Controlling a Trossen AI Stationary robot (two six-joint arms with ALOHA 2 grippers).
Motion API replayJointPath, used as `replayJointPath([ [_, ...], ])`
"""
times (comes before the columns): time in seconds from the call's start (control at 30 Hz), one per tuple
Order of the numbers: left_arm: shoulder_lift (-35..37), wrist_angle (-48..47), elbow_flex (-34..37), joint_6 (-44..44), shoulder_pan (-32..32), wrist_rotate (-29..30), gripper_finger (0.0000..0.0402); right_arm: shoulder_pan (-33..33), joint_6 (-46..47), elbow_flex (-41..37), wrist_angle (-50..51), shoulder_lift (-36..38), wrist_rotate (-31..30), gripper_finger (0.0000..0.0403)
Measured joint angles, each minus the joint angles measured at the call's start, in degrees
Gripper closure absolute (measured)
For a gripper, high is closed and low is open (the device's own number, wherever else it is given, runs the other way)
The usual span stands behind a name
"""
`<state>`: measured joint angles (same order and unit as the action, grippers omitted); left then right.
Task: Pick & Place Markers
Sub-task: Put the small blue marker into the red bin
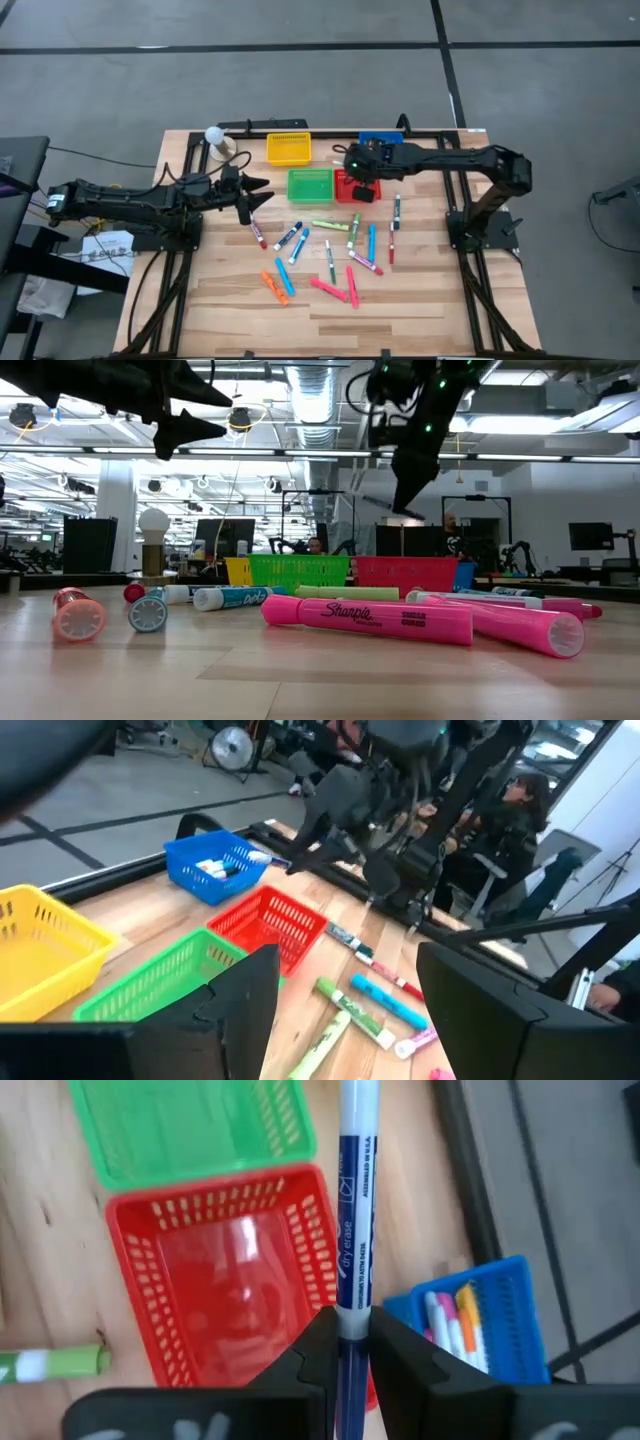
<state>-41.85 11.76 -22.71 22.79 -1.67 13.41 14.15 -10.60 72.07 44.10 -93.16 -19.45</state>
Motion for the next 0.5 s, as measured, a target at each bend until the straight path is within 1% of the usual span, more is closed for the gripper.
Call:
replayJointPath([
  [0.27,0.17,0.03,0.04,-0.01,0.0,0.02,0.0166,1.87,-1.93,-0.03,0.94,-5.27,0.11,0.0365],
  [0.5,0.08,0.29,0.03,-0.02,0.0,0.04,0.0166,3.01,-2.06,-0.13,2.8,-7.71,2.13,0.0363],
])
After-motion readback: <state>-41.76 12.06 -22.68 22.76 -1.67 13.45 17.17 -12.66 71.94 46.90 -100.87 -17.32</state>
